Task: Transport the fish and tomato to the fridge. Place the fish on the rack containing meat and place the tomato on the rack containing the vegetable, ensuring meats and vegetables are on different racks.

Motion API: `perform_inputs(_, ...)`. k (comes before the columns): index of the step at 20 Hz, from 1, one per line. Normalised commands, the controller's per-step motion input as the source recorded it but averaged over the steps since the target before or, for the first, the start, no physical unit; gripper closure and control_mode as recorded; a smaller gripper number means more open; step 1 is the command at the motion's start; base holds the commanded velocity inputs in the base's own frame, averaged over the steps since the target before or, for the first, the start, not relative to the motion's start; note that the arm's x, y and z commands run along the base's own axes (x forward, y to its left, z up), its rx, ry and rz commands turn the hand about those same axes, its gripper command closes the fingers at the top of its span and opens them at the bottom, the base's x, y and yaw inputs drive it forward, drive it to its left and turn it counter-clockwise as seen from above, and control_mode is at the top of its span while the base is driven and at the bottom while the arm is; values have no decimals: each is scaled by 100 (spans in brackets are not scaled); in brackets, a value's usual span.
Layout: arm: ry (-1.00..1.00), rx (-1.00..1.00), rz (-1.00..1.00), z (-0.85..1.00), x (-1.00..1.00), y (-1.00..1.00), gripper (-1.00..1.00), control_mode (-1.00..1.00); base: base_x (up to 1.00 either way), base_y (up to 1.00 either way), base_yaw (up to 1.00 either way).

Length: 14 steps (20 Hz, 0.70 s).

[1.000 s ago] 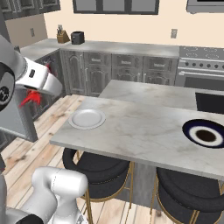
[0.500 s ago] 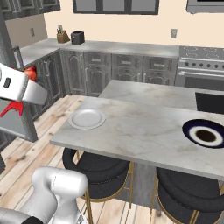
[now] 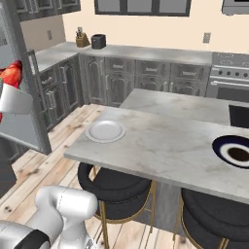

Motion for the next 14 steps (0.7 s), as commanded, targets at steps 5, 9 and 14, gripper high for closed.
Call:
perform_inputs(5,0,0,0,0,0,0,100,100,35,62,53)
perform_inputs(9,0,0,0,0,0,0,100,100,28,68,70)
perform_inputs(14,0,0,0,0,0,0,100,100,2,88,71)
